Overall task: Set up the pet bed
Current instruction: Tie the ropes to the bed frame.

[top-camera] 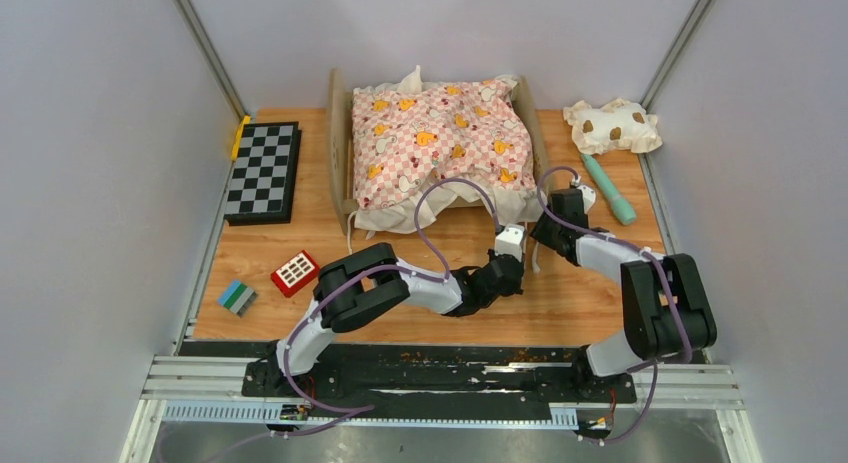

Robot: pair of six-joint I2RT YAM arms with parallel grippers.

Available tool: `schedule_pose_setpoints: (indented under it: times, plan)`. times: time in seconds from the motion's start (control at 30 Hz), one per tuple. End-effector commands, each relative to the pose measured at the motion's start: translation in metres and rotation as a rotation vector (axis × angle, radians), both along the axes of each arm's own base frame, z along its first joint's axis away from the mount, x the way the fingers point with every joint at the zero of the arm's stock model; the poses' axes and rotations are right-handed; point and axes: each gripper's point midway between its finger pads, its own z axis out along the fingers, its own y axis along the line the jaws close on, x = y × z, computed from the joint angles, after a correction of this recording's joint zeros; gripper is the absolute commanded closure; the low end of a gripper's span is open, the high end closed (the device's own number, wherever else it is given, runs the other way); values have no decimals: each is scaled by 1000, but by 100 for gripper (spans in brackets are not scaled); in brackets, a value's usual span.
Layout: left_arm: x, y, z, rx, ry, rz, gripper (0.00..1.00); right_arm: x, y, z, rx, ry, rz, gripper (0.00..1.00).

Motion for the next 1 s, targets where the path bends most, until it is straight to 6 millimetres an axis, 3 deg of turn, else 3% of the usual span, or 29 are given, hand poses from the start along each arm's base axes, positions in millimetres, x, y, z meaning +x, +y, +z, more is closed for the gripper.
schedule_pose_setpoints:
  times: [0.0, 0.17, 0.33, 0.57, 0.7, 0.97]
  plan:
    - [-41, 72, -107, 373, 186, -58, 100, 15, -1, 1, -15, 0, -2, 68]
    - [-42, 70, -109, 370, 193, -65, 100, 15, -4, -12, -33, 43, -11, 75]
    - [-41, 68, -109, 374, 193, -68, 100, 16, -3, -12, -34, 40, 1, 100]
    - [-34, 66, -103, 368, 191, -61, 99, 10, -11, 17, -57, -35, -15, 100]
    - [-30, 65, -103, 372, 194, -60, 94, 6, -12, 33, -61, -65, -4, 100]
    - [-22, 59, -102, 371, 203, -55, 80, -3, -11, 44, -52, -84, 8, 100]
